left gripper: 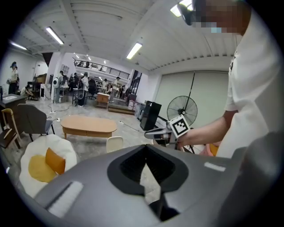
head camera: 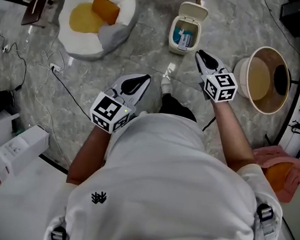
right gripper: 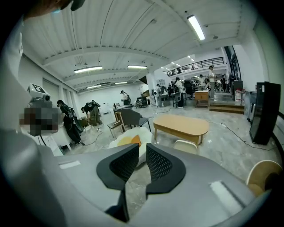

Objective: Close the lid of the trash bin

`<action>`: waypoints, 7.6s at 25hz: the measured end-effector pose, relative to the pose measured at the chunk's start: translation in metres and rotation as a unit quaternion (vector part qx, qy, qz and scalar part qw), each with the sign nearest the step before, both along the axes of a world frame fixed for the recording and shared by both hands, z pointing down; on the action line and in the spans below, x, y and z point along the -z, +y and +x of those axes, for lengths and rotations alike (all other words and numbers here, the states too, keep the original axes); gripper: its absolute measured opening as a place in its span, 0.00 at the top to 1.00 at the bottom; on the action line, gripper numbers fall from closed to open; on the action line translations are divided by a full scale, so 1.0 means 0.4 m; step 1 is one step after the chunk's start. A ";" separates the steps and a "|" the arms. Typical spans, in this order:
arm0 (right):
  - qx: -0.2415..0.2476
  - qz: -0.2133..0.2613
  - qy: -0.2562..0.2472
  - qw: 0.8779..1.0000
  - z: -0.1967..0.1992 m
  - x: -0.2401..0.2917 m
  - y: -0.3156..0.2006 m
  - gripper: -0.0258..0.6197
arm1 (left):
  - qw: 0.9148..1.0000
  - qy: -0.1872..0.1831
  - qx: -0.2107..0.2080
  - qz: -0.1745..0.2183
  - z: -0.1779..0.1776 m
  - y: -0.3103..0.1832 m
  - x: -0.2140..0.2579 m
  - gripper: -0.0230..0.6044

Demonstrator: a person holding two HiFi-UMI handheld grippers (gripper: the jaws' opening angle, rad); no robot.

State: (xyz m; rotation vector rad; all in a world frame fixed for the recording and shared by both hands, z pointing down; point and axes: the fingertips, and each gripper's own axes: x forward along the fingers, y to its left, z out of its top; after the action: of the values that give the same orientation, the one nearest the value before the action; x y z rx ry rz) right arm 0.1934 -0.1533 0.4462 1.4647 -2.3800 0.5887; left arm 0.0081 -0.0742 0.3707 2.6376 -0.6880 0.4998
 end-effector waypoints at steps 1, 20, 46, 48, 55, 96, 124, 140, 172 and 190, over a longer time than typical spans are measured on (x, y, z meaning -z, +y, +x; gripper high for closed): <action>0.000 -0.003 0.002 1.000 0.019 -0.019 -0.041 0.92 | 1.000 -0.005 0.005 0.001 0.007 -0.016 -0.002 0.88; -0.096 -0.078 0.014 0.992 0.258 -0.404 -0.678 0.91 | 0.995 -0.039 0.088 -0.040 0.022 -0.150 -0.075 0.88; -0.145 -0.196 0.013 0.970 0.348 -0.717 -0.953 0.91 | 0.981 -0.045 0.123 -0.141 0.015 -0.178 -0.179 0.88; -0.146 -0.201 0.013 0.969 0.347 -0.719 -0.945 0.91 | 0.981 -0.043 0.124 -0.142 0.013 -0.178 -0.179 0.88; -0.139 -0.206 0.008 0.969 0.336 -0.717 -0.910 0.91 | 0.984 -0.035 0.118 -0.132 0.028 -0.193 -0.168 0.88; -0.110 -0.284 0.034 0.952 0.153 -0.909 -0.522 0.91 | 0.980 -0.025 0.131 -0.147 -0.083 -0.077 -0.199 0.88; -0.052 -0.352 0.064 0.932 0.098 -1.144 -0.395 0.91 | 0.968 -0.034 0.152 -0.196 -0.066 -0.066 -0.304 0.88; -0.036 -0.374 0.075 0.924 0.097 -1.250 -0.377 0.96 | 0.962 -0.042 0.156 -0.219 -0.038 -0.098 -0.361 0.88; -0.029 -0.270 0.048 0.961 0.038 -0.783 -0.123 0.96 | 0.996 0.042 0.059 -0.060 -0.086 -0.016 -0.118 0.88; -0.010 -0.097 -0.009 0.995 -0.174 -0.143 0.458 0.96 | 0.997 0.072 0.005 0.031 -0.227 0.350 0.075 0.88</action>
State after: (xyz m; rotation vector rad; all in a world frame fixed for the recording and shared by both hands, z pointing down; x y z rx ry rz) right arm 0.1238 0.0300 0.5032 1.4057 -2.2521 0.8154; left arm -0.0827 0.0658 0.3406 2.6934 -0.6817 0.2851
